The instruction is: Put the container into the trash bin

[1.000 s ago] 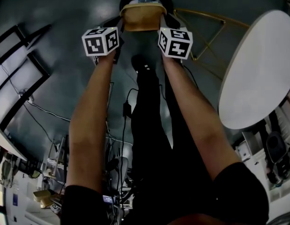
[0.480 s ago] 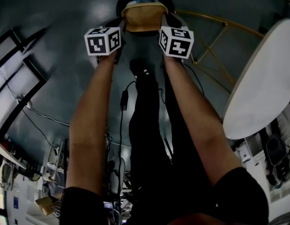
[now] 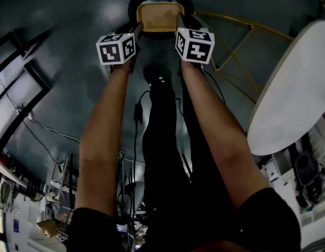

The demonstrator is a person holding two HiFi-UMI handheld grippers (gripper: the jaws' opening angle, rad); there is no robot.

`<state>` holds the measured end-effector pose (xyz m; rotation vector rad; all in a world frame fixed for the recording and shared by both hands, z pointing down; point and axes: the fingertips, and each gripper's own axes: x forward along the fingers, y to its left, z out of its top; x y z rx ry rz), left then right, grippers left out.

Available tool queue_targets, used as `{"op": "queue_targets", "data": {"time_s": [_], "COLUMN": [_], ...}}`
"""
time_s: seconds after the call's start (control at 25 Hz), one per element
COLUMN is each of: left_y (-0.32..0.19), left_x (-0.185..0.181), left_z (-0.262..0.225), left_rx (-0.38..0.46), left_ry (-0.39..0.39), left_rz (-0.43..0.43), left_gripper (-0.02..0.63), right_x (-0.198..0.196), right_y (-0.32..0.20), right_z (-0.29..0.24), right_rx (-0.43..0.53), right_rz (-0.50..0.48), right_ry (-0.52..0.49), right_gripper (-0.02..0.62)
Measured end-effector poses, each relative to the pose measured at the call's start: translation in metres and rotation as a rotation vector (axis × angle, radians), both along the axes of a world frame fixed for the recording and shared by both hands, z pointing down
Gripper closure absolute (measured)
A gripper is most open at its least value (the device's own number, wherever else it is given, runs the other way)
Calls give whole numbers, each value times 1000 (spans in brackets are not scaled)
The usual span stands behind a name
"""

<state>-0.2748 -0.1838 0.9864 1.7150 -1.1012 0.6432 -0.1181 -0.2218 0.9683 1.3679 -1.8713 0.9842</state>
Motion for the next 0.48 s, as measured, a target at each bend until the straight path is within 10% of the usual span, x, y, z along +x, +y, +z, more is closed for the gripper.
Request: {"op": "queue_targets", "data": {"time_s": [0.48], "left_y": [-3], "left_x": [13], "left_z": [-47], "left_rx": [53], "left_ry": [45], "left_rz": [-26], "left_gripper": [486], "right_x": [-43], "right_y": [9], "right_z": [-54], "right_rx": [51], "right_rz": [-138], "right_ry": [-55], "right_gripper": [492]}}
